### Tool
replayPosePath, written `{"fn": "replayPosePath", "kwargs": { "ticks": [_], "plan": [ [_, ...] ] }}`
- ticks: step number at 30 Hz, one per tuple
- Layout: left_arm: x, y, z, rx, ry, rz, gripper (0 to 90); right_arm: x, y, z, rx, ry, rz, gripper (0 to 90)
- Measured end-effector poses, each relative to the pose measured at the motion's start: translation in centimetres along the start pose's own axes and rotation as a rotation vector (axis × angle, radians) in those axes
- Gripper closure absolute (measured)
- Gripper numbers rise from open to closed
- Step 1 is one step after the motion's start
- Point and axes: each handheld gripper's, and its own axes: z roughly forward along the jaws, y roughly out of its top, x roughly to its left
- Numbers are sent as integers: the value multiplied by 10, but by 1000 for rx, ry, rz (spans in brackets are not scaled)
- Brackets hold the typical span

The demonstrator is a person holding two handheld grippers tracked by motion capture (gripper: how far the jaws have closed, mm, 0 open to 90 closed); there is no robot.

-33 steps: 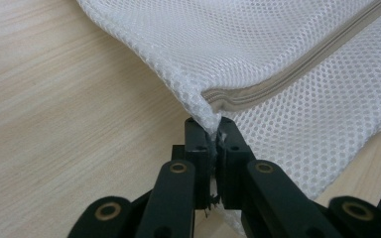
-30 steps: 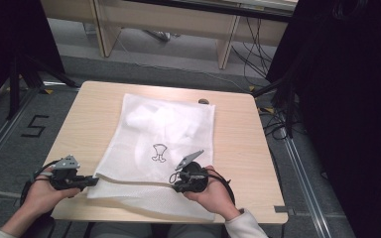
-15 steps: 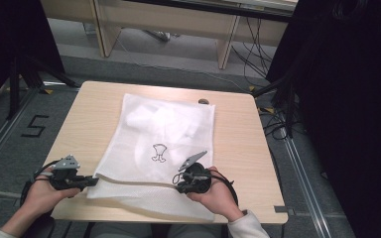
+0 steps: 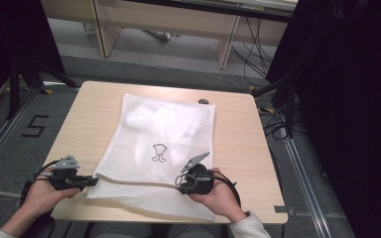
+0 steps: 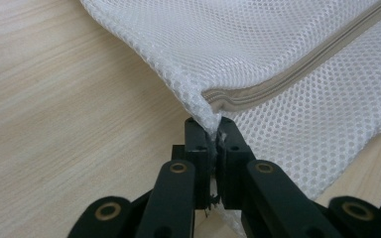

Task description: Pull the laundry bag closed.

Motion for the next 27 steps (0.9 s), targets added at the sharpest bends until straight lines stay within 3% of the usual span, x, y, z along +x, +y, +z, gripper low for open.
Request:
{"fn": "replayPosePath", "kwargs": {
  "ticks": [8,10,12,16,18,19,25,26,27],
  "plan": [
    [0,0,1,-14,5,-2,850,-3,-7,-3,0,-12,14,823],
    [0,0,0,3,2,2,851,-3,-7,-4,1,-11,11,823],
    [0,-1,1,-17,7,-1,850,-3,-8,-4,3,-10,9,823],
    [2,0,-2,25,9,33,850,-4,-10,-5,10,-17,16,823],
    [0,-1,1,-16,8,-2,850,-5,-12,-5,15,-12,22,823],
    [0,0,0,6,5,6,850,-6,-12,-5,7,-9,17,823],
    [0,0,0,4,3,0,850,-7,-16,-8,11,-17,27,823],
    [0,-1,1,-14,8,-4,850,-7,-17,-9,12,-23,25,823],
    [0,0,0,1,3,-3,850,-8,-17,-9,11,-23,29,823]
  ]
}}
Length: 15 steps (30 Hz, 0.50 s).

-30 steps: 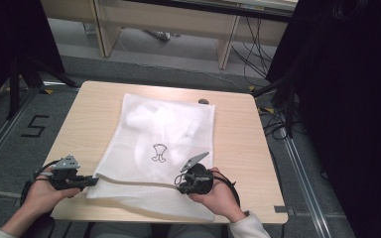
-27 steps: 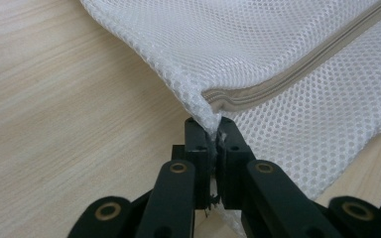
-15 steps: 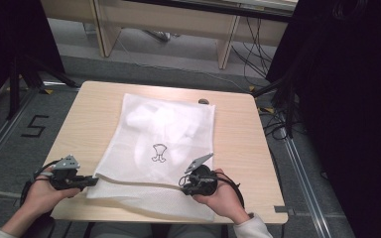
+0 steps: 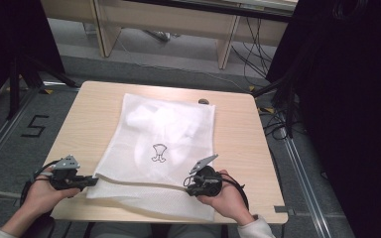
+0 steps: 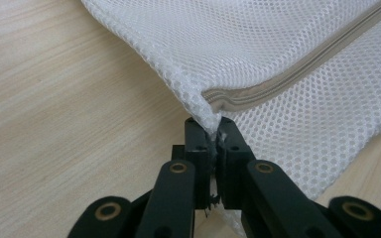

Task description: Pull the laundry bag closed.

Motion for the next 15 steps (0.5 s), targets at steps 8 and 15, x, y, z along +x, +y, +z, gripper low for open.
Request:
{"fn": "replayPosePath", "kwargs": {
  "ticks": [8,15],
  "plan": [
    [0,0,1,-14,2,-3,850,-3,-6,-4,3,-10,3,823],
    [0,0,0,7,2,7,850,-7,-12,-7,19,-14,24,823]
  ]
}}
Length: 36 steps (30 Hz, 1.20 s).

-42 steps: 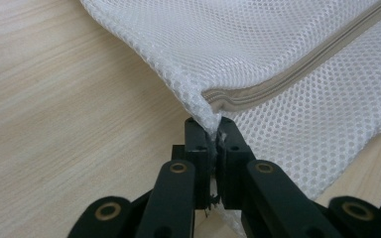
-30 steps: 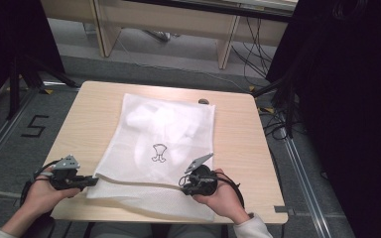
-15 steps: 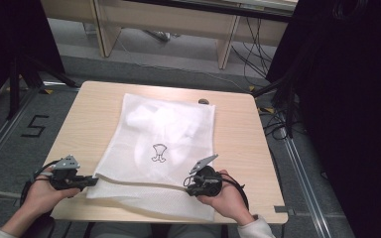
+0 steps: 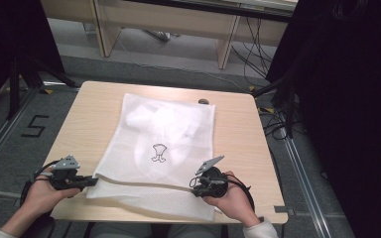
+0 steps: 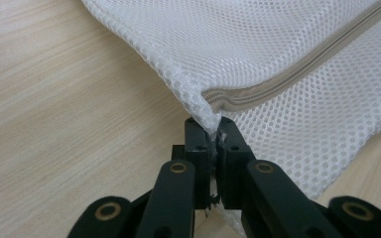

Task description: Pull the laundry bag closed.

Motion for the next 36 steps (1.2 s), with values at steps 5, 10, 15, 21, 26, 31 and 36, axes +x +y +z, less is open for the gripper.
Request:
{"fn": "replayPosePath", "kwargs": {
  "ticks": [5,10,15,21,26,31,36],
  "plan": [
    [3,0,-2,33,0,37,850,-4,-6,-2,8,-10,5,823],
    [3,0,-2,30,5,36,850,-6,-10,-3,30,-18,23,823],
    [2,-1,-1,14,8,18,850,-10,-14,-2,60,-20,29,822],
    [3,-1,-2,37,6,21,849,-13,-18,-1,92,-17,73,822],
    [2,-2,1,-4,16,-2,849,-17,-20,1,103,-35,54,822],
    [6,-1,-2,52,7,38,849,-17,-21,2,119,-41,56,822],
    [5,-2,0,28,16,25,849,-17,-24,6,143,-43,70,822]
  ]
}}
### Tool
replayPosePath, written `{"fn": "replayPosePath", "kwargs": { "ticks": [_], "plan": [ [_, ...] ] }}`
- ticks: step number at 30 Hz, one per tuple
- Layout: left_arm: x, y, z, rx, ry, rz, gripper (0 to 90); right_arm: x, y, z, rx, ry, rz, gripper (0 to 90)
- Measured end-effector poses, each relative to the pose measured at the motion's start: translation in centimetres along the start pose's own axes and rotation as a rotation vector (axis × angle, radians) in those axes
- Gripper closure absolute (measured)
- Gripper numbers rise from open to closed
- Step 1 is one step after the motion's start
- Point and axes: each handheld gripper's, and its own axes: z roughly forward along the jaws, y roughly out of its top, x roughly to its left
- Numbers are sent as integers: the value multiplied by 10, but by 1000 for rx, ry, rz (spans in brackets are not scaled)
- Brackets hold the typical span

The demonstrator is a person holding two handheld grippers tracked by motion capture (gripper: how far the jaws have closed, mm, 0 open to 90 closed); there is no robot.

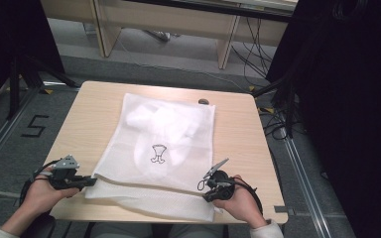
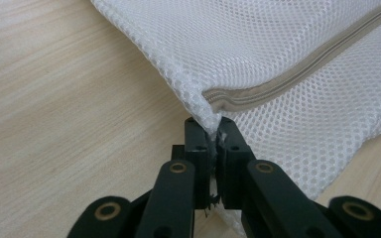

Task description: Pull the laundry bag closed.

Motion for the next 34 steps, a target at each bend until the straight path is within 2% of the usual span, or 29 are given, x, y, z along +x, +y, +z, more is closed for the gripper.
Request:
{"fn": "replayPosePath", "kwargs": {
  "ticks": [2,3,5,6,7,8,9,10,11,12,13,15,18,20,22,23,24,26,27,28,29,30,31,32,33,34],
  "plan": [
    [-1,0,0,6,0,-13,849,0,0,0,1,-1,-1,822],
    [0,0,0,12,1,-11,849,1,0,0,11,5,13,821],
    [1,1,0,16,1,2,849,-2,-1,2,13,3,-9,821],
    [0,0,1,5,2,-4,848,-2,-2,2,9,7,5,821],
    [2,1,0,32,-9,10,847,-2,-2,2,9,3,6,821],
    [-1,0,3,2,5,-22,845,-1,-2,2,7,5,9,821],
    [1,0,2,25,3,3,845,0,-2,0,3,6,17,819],
    [1,1,2,25,3,1,843,0,-2,-1,-1,19,35,819],
    [1,0,2,21,0,7,842,-1,-3,-1,-11,15,24,818],
    [0,0,3,29,-2,-9,840,-2,-3,-1,-17,21,23,816],
    [1,1,3,49,-3,17,834,-2,-4,-1,-20,21,28,811],
    [2,1,3,59,-9,19,813,-4,-6,-1,-28,28,24,744],
    [1,0,4,54,0,16,739,-8,-8,-3,-108,47,53,610],
    [-1,0,4,25,11,1,674,-11,-9,-4,-177,55,62,535],
    [-2,1,1,5,24,5,592,-11,-9,-7,-223,34,114,494],
    [-2,2,1,-23,38,6,552,-11,-9,-8,-232,11,156,481],
    [-3,1,-1,-35,53,-1,518,-14,-9,-8,-281,21,133,470],
    [-1,2,-4,-71,81,11,450,-14,-10,-8,-339,29,175,457],
    [0,2,-6,-82,95,19,421,-16,-10,-9,-341,23,176,451],
    [-2,3,-5,-128,109,-17,402,-16,-10,-10,-357,26,185,448],
    [0,4,-7,-125,122,10,381,-16,-10,-7,-401,27,202,442],
    [-1,4,-7,-156,133,-13,360,-17,-10,-10,-388,20,196,434],
    [0,5,-6,-171,133,-12,341,-15,-9,-10,-394,24,212,433],
    [0,5,-7,-166,138,-9,320,-17,-9,-9,-411,6,195,431],
    [-1,6,-7,-164,146,-2,300,-15,-9,-8,-412,21,237,428],
    [0,5,-7,-162,147,17,293,-15,-9,-9,-393,32,233,426]
  ]
}}
